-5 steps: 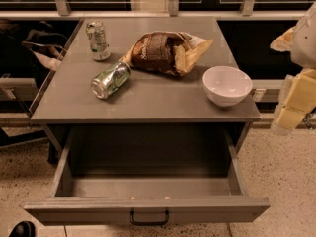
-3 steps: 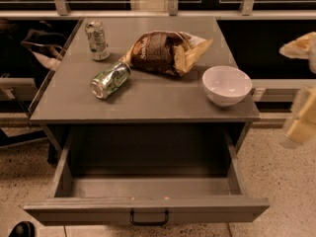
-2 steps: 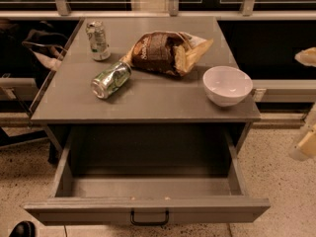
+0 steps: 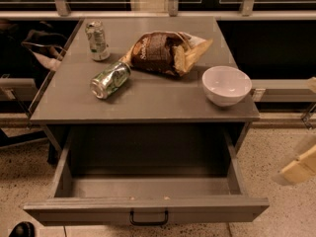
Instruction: Close top drawer
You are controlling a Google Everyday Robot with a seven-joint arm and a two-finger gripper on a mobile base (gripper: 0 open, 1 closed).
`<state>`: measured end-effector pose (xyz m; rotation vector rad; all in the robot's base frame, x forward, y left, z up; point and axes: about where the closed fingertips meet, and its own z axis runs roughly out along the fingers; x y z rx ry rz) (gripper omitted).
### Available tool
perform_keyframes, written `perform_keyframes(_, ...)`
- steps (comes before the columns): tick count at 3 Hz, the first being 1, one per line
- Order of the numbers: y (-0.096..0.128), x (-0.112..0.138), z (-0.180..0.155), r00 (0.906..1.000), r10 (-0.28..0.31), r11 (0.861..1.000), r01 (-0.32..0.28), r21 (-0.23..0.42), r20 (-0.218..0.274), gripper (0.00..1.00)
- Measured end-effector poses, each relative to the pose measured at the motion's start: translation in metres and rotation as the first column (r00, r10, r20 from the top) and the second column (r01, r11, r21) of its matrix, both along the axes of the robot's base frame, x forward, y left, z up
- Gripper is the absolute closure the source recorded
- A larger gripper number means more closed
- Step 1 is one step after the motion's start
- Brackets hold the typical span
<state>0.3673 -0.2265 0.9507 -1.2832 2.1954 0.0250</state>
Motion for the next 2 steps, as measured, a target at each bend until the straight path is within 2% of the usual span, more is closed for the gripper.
perform_keyframes(1, 0.0088, -0.0013, -0.0242, 0.9991, -0.008, 1.0, 0.009, 0.023, -0.043, 0.0)
perform_keyframes(2, 0.0088, -0.0012, -0.0233, 0.9991, -0.004, 1.0, 0.004, 0.021, -0.042, 0.0)
